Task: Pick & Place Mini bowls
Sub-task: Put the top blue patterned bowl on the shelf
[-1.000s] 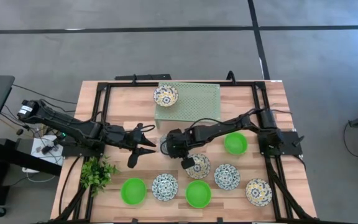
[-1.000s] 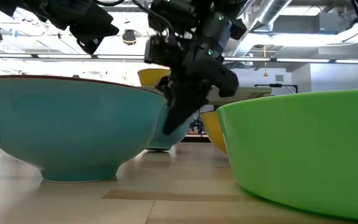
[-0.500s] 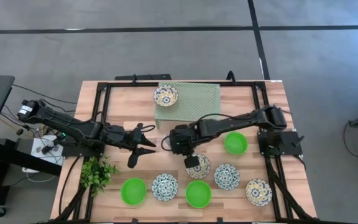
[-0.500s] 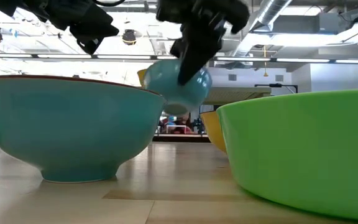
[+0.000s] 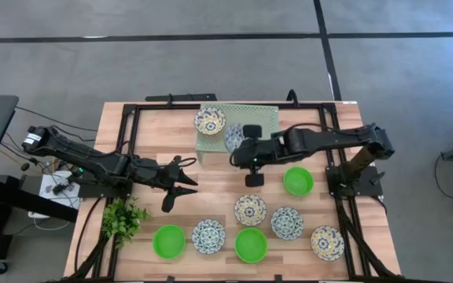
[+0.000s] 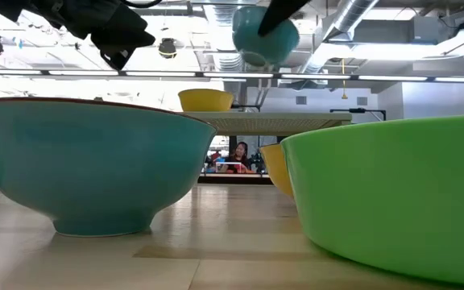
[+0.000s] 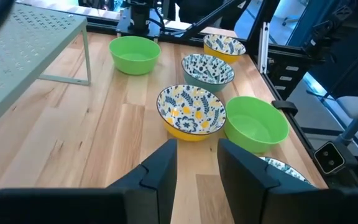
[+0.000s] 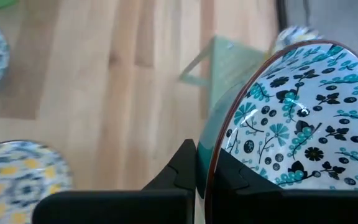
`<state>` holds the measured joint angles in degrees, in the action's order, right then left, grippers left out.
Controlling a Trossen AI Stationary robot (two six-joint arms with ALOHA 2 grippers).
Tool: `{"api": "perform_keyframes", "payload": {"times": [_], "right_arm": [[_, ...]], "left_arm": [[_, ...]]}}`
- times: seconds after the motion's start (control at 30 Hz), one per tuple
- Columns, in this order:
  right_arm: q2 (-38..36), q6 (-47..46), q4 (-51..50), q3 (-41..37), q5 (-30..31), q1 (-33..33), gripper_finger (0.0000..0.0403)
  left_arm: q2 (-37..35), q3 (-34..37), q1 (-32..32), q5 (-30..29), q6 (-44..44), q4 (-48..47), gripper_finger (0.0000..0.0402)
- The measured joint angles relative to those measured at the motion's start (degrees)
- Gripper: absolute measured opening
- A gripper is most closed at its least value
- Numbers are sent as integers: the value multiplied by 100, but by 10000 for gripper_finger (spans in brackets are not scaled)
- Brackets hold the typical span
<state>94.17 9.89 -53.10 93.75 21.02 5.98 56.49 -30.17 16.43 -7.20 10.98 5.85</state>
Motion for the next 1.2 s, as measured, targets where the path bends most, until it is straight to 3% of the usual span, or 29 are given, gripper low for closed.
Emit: {"api": "perform_keyframes", "payload": {"times": [0.5, 0.63, 0.8, 0.9, 1.2], "right_arm": [[879, 556, -405, -23, -16, -1285, 9], [927, 747, -380, -24, -7, -1445, 13], [912, 867, -305, -21, -49, -1602, 12], [896, 868, -302, -19, -450, -1701, 15], [931, 869, -297, -18, -744, -1834, 16]], "left_arm": [[2, -2, -2, -4, -31, 60, 115], [2, -2, -2, -50, -37, 65, 116], [2, -2, -2, -628, -45, 66, 116], [2, -2, -2, -927, -127, 65, 115], [2, -2, -2, -948, -343, 65, 115]]}}
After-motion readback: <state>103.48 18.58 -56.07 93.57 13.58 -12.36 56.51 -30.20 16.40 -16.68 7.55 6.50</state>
